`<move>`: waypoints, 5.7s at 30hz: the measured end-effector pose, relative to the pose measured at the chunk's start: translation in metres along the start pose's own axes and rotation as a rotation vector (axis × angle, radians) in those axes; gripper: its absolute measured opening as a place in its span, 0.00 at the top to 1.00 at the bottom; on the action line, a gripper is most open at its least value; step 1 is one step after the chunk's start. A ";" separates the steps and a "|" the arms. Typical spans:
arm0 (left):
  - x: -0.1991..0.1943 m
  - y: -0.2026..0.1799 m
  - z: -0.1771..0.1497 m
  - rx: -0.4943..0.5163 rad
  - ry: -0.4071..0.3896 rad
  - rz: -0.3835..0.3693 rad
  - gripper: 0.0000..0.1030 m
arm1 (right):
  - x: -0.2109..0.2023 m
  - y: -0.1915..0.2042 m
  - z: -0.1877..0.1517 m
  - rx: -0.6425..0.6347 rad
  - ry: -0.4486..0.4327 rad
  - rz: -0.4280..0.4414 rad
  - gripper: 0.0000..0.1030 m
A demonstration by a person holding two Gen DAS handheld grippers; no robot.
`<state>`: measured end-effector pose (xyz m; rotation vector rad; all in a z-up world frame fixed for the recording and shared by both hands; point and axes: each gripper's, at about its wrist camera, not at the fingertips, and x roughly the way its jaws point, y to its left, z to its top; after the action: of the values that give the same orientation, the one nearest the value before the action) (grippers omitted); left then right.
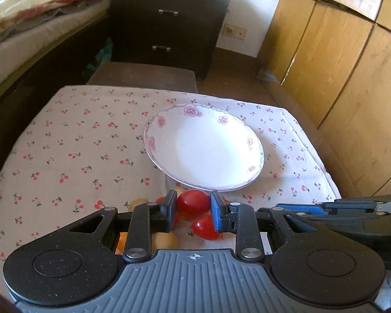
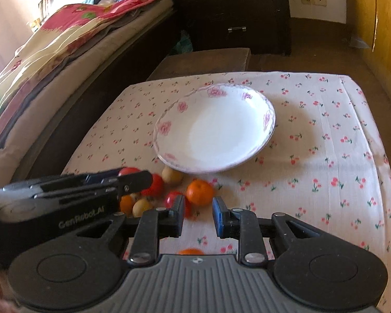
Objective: Organize fruits
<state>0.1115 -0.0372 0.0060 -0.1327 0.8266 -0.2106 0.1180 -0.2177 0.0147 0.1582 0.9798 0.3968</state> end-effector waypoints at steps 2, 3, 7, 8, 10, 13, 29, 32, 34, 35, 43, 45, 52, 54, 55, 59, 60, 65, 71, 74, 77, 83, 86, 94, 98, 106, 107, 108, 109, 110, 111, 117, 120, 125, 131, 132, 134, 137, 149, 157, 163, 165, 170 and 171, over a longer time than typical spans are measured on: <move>-0.004 0.002 0.000 0.002 -0.005 -0.003 0.66 | -0.001 0.004 -0.008 -0.019 0.023 0.016 0.75; -0.006 0.003 0.000 0.001 -0.006 -0.004 0.66 | -0.001 0.007 -0.013 -0.039 0.031 0.013 0.75; -0.004 0.010 0.000 -0.024 0.006 0.000 0.66 | 0.017 0.015 -0.032 -0.090 0.114 -0.008 0.74; -0.003 0.010 0.000 -0.026 0.009 -0.003 0.66 | 0.022 0.016 -0.033 -0.097 0.120 -0.021 0.72; -0.002 0.008 -0.001 -0.014 0.012 -0.011 0.66 | 0.024 0.016 -0.032 -0.099 0.123 -0.019 0.72; -0.001 0.006 -0.001 -0.008 0.015 -0.018 0.66 | 0.026 0.017 -0.031 -0.097 0.125 -0.026 0.70; 0.001 0.007 -0.002 -0.016 0.022 -0.027 0.66 | 0.030 0.013 -0.028 -0.034 0.148 0.022 0.69; 0.001 0.006 -0.003 -0.012 0.029 -0.030 0.66 | 0.036 0.014 -0.031 -0.038 0.178 0.025 0.67; 0.002 0.007 -0.003 -0.010 0.034 -0.028 0.66 | 0.038 0.016 -0.033 -0.044 0.190 0.034 0.67; 0.003 0.007 -0.003 -0.012 0.038 -0.027 0.66 | 0.040 0.017 -0.034 -0.048 0.192 0.034 0.67; 0.002 0.011 -0.008 0.016 0.074 -0.043 0.64 | 0.039 0.028 -0.045 -0.134 0.188 -0.013 0.67; -0.004 0.019 -0.008 0.010 0.072 -0.035 0.64 | 0.036 0.027 -0.047 -0.135 0.185 -0.014 0.68; -0.003 0.043 -0.032 -0.024 0.153 0.032 0.64 | 0.024 0.024 -0.043 -0.114 0.147 0.001 0.68; 0.000 0.043 -0.035 -0.030 0.167 0.030 0.64 | 0.023 0.026 -0.042 -0.118 0.146 0.003 0.68; 0.002 0.043 -0.034 -0.027 0.168 0.032 0.64 | 0.024 0.026 -0.043 -0.120 0.147 0.001 0.68; 0.007 0.039 -0.033 -0.017 0.157 0.046 0.60 | 0.026 0.026 -0.043 -0.119 0.151 -0.003 0.68; 0.007 0.038 -0.033 -0.017 0.156 0.051 0.60 | 0.026 0.025 -0.043 -0.117 0.149 -0.005 0.68; 0.007 0.038 -0.033 -0.016 0.157 0.058 0.60 | 0.026 0.023 -0.039 -0.099 0.144 -0.005 0.68; 0.003 0.043 -0.032 -0.064 0.165 0.033 0.58 | 0.025 0.020 -0.036 -0.083 0.140 -0.005 0.68; 0.004 0.043 -0.033 -0.081 0.173 0.041 0.55 | 0.024 0.018 -0.034 -0.077 0.138 -0.004 0.68; 0.002 0.040 -0.032 -0.091 0.179 0.024 0.49 | 0.022 0.017 -0.033 -0.070 0.134 -0.003 0.68; 0.009 0.039 -0.034 -0.087 0.208 0.069 0.48 | 0.018 0.018 -0.032 -0.073 0.125 0.002 0.68; 0.015 0.040 -0.036 -0.095 0.228 0.088 0.54 | 0.019 0.018 -0.031 -0.071 0.122 0.000 0.68; 0.011 0.037 -0.033 -0.086 0.213 0.113 0.67 | 0.017 0.022 -0.024 -0.077 0.100 -0.009 0.68; 0.006 0.033 -0.028 -0.079 0.195 0.107 0.67 | 0.017 0.022 -0.021 -0.080 0.093 -0.019 0.68; -0.004 0.026 -0.010 -0.093 0.140 0.060 0.67 | 0.009 0.010 0.002 -0.039 0.036 -0.027 0.68; -0.003 0.024 -0.005 -0.092 0.134 0.055 0.67 | 0.010 0.009 0.005 -0.036 0.031 -0.031 0.68; -0.001 0.022 0.000 -0.088 0.127 0.051 0.67 | 0.011 0.008 0.010 -0.031 0.026 -0.034 0.68; 0.001 0.021 0.005 -0.087 0.120 0.048 0.67 | 0.012 0.006 0.014 -0.026 0.020 -0.036 0.67; 0.003 0.020 0.010 -0.087 0.113 0.044 0.67 | 0.014 0.006 0.017 -0.022 0.016 -0.037 0.68; 0.006 0.019 0.014 -0.088 0.108 0.039 0.67 | 0.016 0.004 0.021 -0.018 0.012 -0.039 0.67; 0.027 0.013 0.035 -0.087 0.094 0.020 0.67 | 0.033 -0.005 0.045 -0.004 0.003 -0.055 0.67; 0.042 0.012 0.041 -0.087 0.104 0.018 0.67 | 0.044 -0.008 0.054 -0.005 0.006 -0.064 0.67; 0.064 0.017 0.046 -0.098 0.126 0.029 0.68 | 0.063 -0.016 0.061 0.001 0.021 -0.074 0.67; 0.070 0.020 0.049 -0.099 0.125 0.044 0.68 | 0.071 -0.020 0.065 0.013 0.023 -0.060 0.67; 0.070 0.020 0.049 -0.100 0.123 0.045 0.68 | 0.072 -0.020 0.066 0.017 0.022 -0.059 0.67; 0.070 0.019 0.049 -0.101 0.124 0.044 0.68 | 0.073 -0.021 0.066 0.019 0.019 -0.063 0.67; 0.069 0.017 0.049 -0.094 0.123 0.046 0.66 | 0.072 -0.021 0.065 0.022 0.014 -0.067 0.67; 0.063 0.016 0.052 -0.106 0.102 0.029 0.59 | 0.067 -0.024 0.068 0.032 -0.014 -0.081 0.66; 0.053 0.017 0.054 -0.107 0.084 0.017 0.54 | 0.058 -0.020 0.067 0.040 -0.036 -0.083 0.65; 0.038 0.022 0.051 -0.111 0.066 0.021 0.53 | 0.043 -0.011 0.060 0.027 -0.050 -0.073 0.65; 0.033 0.024 0.048 -0.118 0.067 0.020 0.53 | 0.038 -0.007 0.057 0.023 -0.050 -0.070 0.65; 0.021 0.027 0.040 -0.118 0.066 0.024 0.51 | 0.030 -0.001 0.045 0.013 -0.035 -0.065 0.65; 0.019 0.027 0.038 -0.118 0.067 0.024 0.51 | 0.028 -0.001 0.041 0.014 -0.030 -0.065 0.65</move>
<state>0.1557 -0.0140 0.0126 -0.2270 0.9071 -0.1445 0.1666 -0.2052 0.0154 0.1441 0.9558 0.3270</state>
